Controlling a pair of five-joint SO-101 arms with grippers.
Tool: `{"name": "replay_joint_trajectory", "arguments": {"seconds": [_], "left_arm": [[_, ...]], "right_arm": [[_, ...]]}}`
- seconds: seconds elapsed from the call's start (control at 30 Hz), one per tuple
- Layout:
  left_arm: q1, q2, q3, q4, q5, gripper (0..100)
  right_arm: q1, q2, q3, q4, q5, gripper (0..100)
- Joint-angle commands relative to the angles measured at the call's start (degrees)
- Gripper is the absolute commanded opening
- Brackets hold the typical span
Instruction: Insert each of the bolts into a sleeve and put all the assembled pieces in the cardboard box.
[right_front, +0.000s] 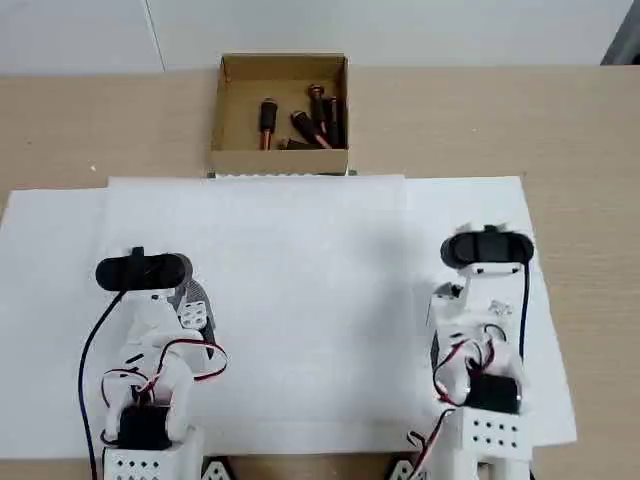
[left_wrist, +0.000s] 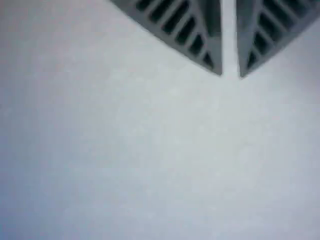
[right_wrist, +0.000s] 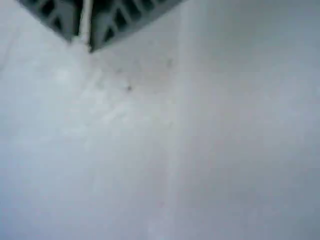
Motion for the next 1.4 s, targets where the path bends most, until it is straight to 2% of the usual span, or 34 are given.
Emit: {"name": "replay_joint_trajectory", "arguments": {"seconds": [0.0,0.33,0.5,1.37], "left_arm": [[-0.26,-0.62,-0.57,0.0,-0.26,0],[-0.26,-0.62,-0.57,0.0,-0.26,0],[-0.26,-0.62,-0.57,0.0,-0.26,0],[-0.26,-0.62,-0.57,0.0,-0.26,0]], "right_arm": [[0.04,-5.14,1.76,-1.1,-0.44,0.2],[-0.13,-22.64,10.9,1.54,-0.09,0.2],[-5.49,-26.77,10.64,8.31,-0.53,0.2],[-6.64,-26.95,10.55,11.38,-0.35,0.3]]}}
